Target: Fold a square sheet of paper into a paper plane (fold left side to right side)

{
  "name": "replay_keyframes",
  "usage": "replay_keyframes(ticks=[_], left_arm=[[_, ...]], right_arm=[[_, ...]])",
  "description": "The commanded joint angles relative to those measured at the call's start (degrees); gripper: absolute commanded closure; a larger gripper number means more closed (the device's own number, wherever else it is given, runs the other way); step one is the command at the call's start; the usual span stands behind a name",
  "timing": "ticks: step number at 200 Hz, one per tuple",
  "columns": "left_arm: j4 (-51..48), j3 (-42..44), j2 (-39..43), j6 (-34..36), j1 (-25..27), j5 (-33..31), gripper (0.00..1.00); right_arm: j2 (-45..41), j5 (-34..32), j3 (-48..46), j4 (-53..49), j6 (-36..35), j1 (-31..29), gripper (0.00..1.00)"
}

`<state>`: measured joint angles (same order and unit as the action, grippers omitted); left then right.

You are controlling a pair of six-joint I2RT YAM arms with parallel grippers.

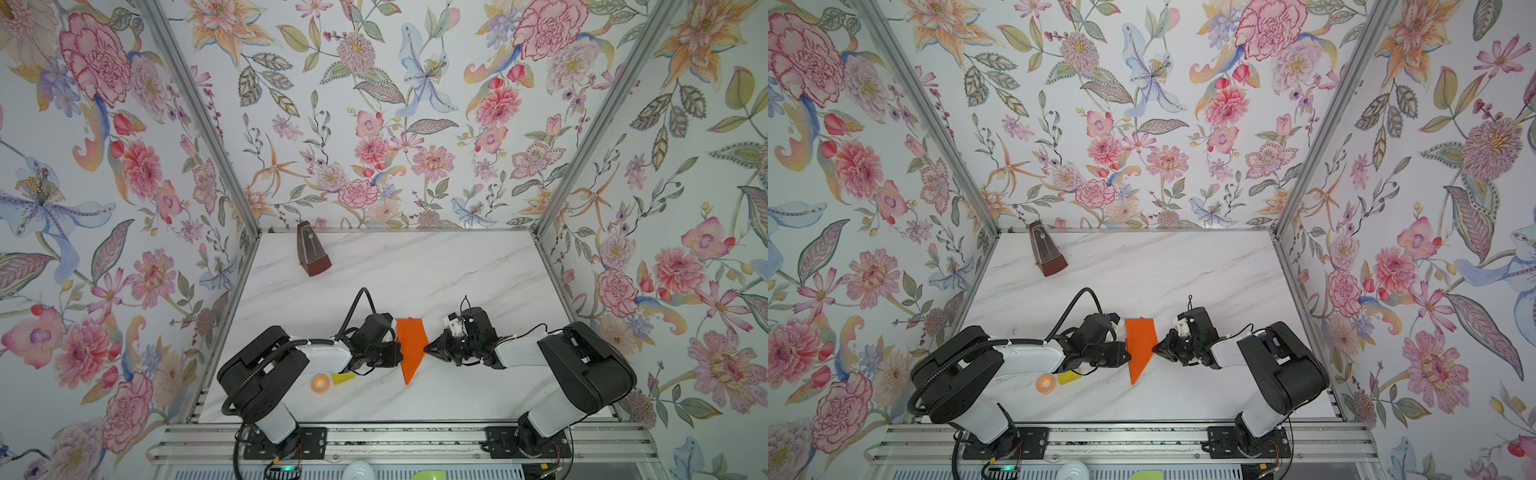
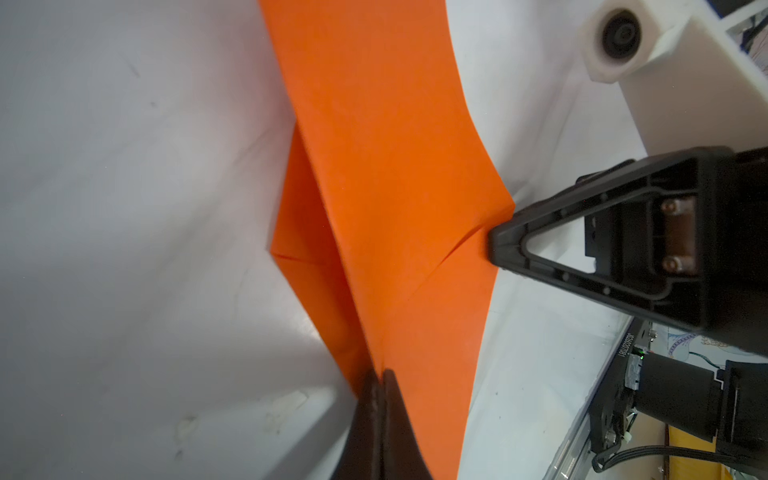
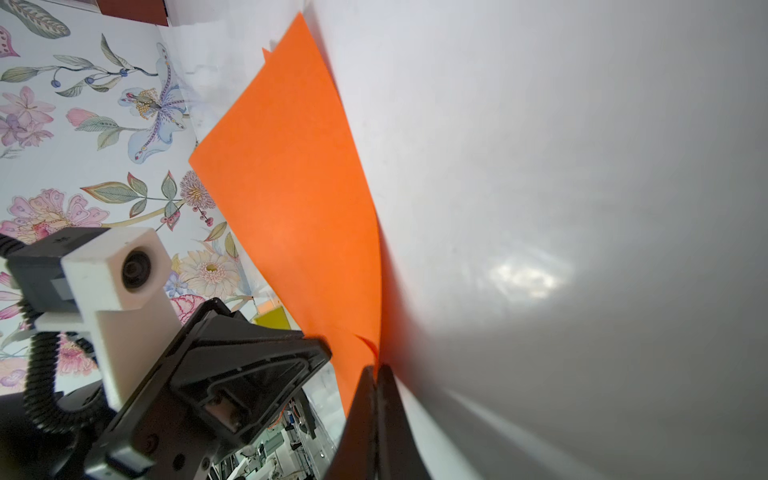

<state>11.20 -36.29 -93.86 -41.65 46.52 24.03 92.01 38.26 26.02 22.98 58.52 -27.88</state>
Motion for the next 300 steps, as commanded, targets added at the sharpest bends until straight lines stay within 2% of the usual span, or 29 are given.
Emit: replay_keyframes(ticks=[1, 11, 28, 46, 75, 119, 160, 190, 237, 300], left_arm=[[-0.6, 0.7, -1.4, 1.3, -0.3, 1.9, 1.00], [-0.6, 0.6, -1.5, 1.4, -0.4, 2.1, 1.00], [-0.6, 0.6, -1.5, 1.4, -0.4, 2.1, 1.00], [-0.6, 0.6, -1.5, 1.4, -0.4, 2.2, 1.00], [-0.5, 0.9, -1.4, 1.4, -0.3, 2.2, 1.00], [-0.5, 0.7, -1.5, 1.5, -0.4, 2.5, 1.00], [1.0, -0.1, -2.4, 1.5, -0.3, 4.3, 1.00], [2.3, -0.6, -3.6, 1.4, -0.2, 6.0, 1.00], [2.7, -0.9, -4.7, 1.7, 0.0, 7.0, 1.00], [2.7, 0.0, -4.6, 1.7, 0.0, 7.2, 1.00]], right_arm=[[-2.7, -1.9, 0.7, -3.2, -1.5, -0.3, 1.00], [-3.5, -2.7, 1.3, -5.6, -2.3, -0.6, 0.99], [-3.8, -3.3, 2.2, -8.1, -3.1, -0.7, 0.81], [-3.3, -3.6, 2.5, -8.1, -3.2, -0.5, 0.78], [-1.8, -3.3, 2.3, -5.9, -2.2, -0.6, 0.83], [-2.6, -4.2, 2.6, -7.4, -2.3, -0.7, 1.00], [-6.8, -8.4, 6.7, -16.9, -4.2, -3.2, 1.00], [-7.7, -12.0, 10.8, -22.9, -4.3, -8.0, 1.00], [-4.3, -14.6, 14.8, -23.2, -3.5, -11.7, 1.00], [1.4, -14.6, 16.6, -20.4, -3.4, -12.5, 1.00]])
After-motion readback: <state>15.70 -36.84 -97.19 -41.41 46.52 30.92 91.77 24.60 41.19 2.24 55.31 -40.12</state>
